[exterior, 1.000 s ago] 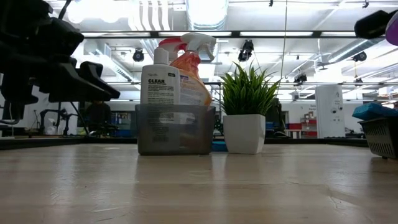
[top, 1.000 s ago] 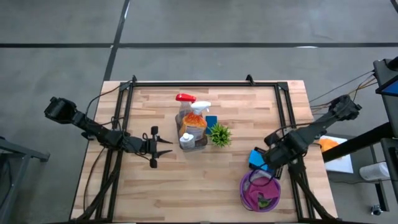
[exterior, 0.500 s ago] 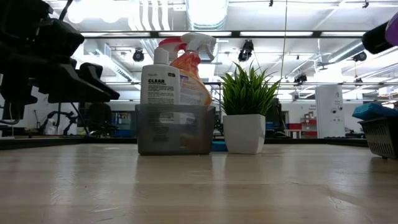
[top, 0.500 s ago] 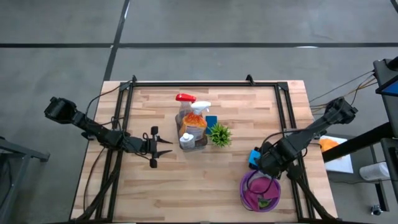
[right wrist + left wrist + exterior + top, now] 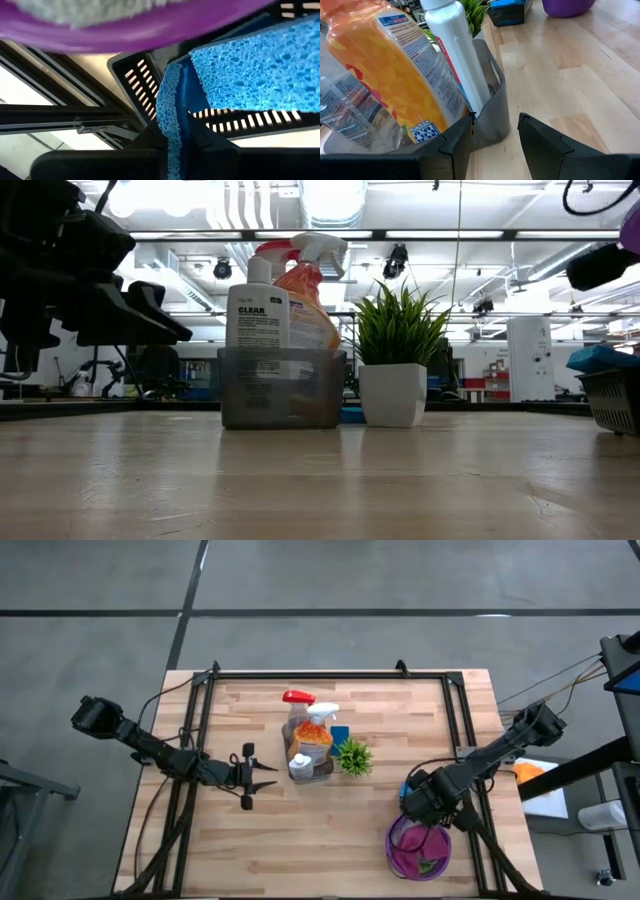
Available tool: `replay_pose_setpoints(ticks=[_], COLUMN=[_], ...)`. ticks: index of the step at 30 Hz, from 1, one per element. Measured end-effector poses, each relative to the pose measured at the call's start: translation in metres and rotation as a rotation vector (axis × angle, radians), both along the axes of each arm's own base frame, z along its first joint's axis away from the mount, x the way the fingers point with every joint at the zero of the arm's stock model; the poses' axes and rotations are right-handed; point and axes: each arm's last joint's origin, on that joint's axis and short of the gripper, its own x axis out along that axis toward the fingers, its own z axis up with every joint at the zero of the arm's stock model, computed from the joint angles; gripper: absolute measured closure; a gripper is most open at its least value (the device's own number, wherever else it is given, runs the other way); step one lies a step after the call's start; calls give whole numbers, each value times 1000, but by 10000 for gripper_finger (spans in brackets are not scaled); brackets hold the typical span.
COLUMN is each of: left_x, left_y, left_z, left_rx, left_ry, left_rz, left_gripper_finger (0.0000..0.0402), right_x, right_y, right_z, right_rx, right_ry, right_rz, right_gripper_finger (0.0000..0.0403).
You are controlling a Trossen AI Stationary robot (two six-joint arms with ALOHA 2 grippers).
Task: Pick & Place Kitchen Items
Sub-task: Put the blue sponge into the black bin
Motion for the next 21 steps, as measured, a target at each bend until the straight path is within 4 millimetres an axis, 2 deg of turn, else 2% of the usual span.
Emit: replay_pose_setpoints(ticks=[5,8,13,17,21], left_x=[0,0,0,0,0], left_y=[0,0,0,0,0], left_z=[0,0,0,0,0], left_rx=[-2,-2,-4,-13,-17], left_ry=[0,0,0,0,-1], left_rz=[1,1,1,5,6], left_gripper_finger=[239,239,239,239,239], right_x=[4,6,6,6,5], right_y=[2,2,-1,-3,-5], right_z=[-8,-10,-8,-5,-1], right_rx=[-23,-49,-138,-159,-180], right_ry=[16,1,-60,-96,-135], right_rz=[48,83,110,113,118], right_gripper_finger=[384,367,281,199,136])
